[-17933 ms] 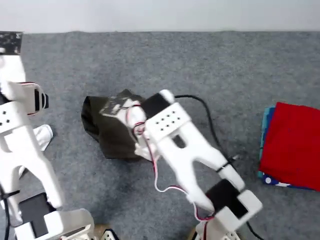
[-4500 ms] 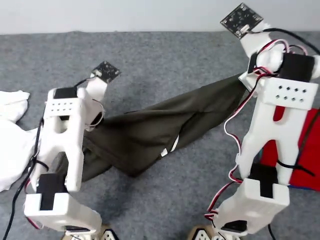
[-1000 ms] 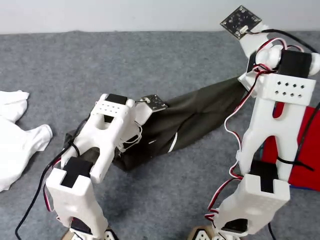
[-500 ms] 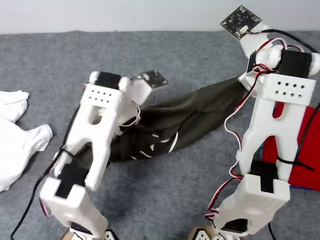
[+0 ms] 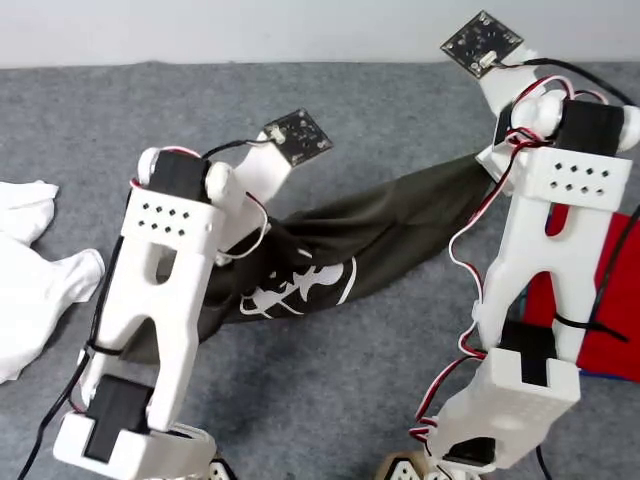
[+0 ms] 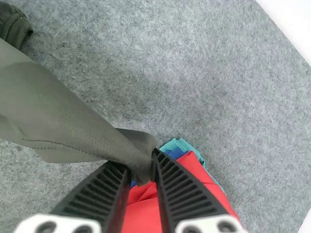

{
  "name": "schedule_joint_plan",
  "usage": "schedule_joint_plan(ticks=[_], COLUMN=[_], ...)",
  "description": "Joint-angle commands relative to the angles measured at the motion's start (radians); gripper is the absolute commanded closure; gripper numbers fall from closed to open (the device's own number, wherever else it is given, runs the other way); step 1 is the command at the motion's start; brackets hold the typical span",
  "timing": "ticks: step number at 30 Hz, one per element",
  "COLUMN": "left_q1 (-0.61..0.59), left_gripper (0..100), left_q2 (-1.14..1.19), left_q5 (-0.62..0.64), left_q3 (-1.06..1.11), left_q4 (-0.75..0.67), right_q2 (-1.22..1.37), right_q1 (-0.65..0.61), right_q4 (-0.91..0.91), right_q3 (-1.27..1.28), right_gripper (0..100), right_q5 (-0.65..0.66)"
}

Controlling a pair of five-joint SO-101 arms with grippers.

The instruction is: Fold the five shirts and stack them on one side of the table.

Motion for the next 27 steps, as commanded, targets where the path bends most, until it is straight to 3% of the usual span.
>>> schedule_joint_plan(ticks=[1, 11, 14, 19, 27], left_q1=[0.005, 0.296, 0.353, 0.374, 0.370], left_gripper=[98, 98, 96, 82, 82], left_q2=[-0.106, -0.390, -0.391, -0.400, -0.374], left_q5=[-0.014, 0.052, 0.080, 0.178, 0.183], left_q3=[0.091, 0.582, 0.601, 0.565, 0.562], left_q4=[0.028, 0.021, 0.020, 0.020, -0.074], right_q2=[-0.039, -0.041, -0.041, -0.042, -0.077], right_q1=[0.042, 0.105, 0.099, 0.085, 0.090], right_q4=[0.012, 0.019, 0.019, 0.022, 0.022], right_q3=[-0.054, -0.054, -0.054, -0.054, -0.052], right_gripper=[98.8, 98.8, 98.8, 98.8, 98.8], right_q5=[0.000, 0.048, 0.043, 0.043, 0.044])
